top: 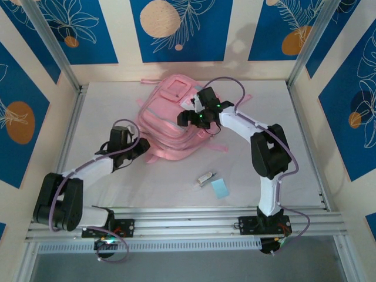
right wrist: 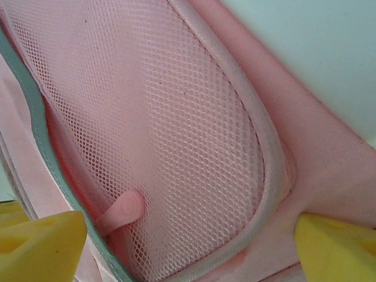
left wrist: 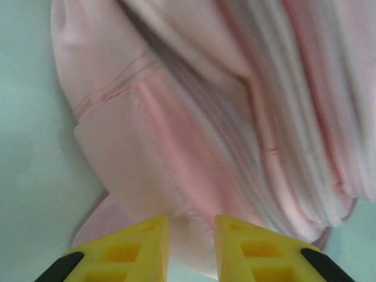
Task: Pack the student bag
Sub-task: Unzip the student bag at the center of the table.
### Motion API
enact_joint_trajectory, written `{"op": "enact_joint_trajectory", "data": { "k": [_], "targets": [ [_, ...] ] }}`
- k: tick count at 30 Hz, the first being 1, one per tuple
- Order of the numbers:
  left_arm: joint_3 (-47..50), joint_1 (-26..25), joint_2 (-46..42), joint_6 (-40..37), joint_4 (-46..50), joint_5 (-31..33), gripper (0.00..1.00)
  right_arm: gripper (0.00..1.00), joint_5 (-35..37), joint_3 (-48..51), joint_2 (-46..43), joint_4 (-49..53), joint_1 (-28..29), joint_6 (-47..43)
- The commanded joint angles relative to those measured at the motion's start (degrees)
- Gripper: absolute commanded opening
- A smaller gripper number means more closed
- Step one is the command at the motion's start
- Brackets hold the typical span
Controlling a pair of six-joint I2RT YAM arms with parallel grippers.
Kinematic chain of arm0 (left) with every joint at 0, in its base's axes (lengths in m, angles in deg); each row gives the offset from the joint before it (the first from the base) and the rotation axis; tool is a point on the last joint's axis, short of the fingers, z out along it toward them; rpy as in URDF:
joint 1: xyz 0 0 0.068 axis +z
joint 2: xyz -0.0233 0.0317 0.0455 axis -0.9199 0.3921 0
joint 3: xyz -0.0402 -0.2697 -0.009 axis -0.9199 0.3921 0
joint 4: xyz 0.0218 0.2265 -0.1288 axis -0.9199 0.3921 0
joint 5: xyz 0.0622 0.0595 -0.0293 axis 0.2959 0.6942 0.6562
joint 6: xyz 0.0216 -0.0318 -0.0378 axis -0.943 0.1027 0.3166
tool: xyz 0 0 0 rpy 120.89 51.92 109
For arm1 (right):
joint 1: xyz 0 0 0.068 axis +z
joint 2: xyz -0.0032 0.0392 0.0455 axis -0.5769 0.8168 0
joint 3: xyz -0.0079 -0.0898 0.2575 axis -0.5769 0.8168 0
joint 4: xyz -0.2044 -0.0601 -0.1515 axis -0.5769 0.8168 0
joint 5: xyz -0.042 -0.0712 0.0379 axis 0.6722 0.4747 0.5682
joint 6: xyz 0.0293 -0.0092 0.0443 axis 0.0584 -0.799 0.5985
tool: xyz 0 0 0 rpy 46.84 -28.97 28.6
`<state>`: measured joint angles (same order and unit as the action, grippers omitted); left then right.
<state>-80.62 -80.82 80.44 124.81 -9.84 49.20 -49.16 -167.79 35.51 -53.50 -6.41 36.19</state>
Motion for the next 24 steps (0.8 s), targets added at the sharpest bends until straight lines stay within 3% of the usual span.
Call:
{"op": "enact_joint_trajectory", "data": {
  "k": [1, 7, 15, 18, 24],
  "targets": [
    [0.7, -1.4, 2.7, 0.6, -5.7, 0.4, 0.25, 0.91, -3.1, -0.4, 0.0, -1.8, 2.9, 1.4],
    [0.6, -4.2, 8.3, 2.4, -12.1, 0.0, 0.18, 0.90, -2.9, 5.2, -4.8, -2.7, 7.9, 3.4],
    [0.5, -5.7, 8.8, 3.2, -13.9, 1.6, 0.18, 0.87, -8.0, 9.2, -6.6, -3.8, 12.9, 8.4],
    [0.1, -5.7, 8.1, 2.4, -12.6, 2.6, 0.18, 0.85, -4.9, 7.9, -6.5, -0.4, 13.0, 7.6],
    [-3.0, -5.7, 2.9, -3.9, -2.1, 6.6, 0.34, 0.84, 4.0, 7.6, -10.3, 6.1, 10.1, 5.0]
  ]
}}
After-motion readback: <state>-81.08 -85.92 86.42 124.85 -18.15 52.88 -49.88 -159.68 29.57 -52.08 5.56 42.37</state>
